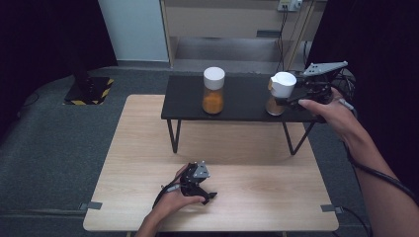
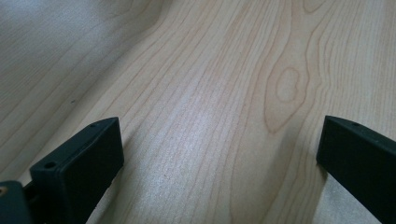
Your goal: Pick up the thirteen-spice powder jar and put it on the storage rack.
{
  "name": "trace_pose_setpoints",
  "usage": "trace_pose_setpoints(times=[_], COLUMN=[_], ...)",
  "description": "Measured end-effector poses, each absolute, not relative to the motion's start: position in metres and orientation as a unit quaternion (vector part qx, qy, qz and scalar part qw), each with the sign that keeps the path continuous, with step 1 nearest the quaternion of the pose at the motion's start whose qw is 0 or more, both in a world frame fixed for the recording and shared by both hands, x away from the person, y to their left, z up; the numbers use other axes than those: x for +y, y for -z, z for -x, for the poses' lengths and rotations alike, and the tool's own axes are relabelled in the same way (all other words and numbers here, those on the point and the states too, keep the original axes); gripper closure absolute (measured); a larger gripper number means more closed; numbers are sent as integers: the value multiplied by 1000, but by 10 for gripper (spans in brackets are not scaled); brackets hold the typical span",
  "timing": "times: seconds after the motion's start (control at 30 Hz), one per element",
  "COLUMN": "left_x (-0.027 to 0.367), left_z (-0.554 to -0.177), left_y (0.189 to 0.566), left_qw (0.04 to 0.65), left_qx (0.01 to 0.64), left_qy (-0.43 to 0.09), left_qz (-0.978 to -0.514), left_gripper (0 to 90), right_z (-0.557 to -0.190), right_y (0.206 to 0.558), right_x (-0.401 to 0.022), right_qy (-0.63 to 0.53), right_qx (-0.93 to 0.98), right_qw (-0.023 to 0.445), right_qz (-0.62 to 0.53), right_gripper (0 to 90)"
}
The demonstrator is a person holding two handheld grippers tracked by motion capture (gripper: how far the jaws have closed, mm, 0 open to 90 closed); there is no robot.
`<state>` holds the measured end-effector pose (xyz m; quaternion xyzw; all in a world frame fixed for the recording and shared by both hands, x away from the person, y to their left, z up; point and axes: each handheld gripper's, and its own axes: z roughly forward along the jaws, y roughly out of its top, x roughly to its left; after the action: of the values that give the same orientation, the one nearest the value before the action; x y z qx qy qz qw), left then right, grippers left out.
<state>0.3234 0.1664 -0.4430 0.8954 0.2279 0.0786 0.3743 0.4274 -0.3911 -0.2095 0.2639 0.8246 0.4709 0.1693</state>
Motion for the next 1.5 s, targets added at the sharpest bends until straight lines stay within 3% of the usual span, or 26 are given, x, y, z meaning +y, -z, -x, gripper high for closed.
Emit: trace_pose_setpoints(times=[0.87,1.17,1.5], left_x=[166,166,166], left_z=[-322,-322,-322], left_y=[443,443,443], left_qw=[374,373,373], left_qx=[231,230,230], left_qy=[-80,-81,-81], left_qz=[-895,-895,-895], left_gripper=[0,0,0], right_z=[-366,-348,-335], right_y=[210,220,254], right_x=[-408,-397,-386], right_qy=[-468,-458,-452], right_qx=[826,834,843], right_qw=[160,158,135], right_qz=[-272,-266,-258], right_gripper=[67,63,61])
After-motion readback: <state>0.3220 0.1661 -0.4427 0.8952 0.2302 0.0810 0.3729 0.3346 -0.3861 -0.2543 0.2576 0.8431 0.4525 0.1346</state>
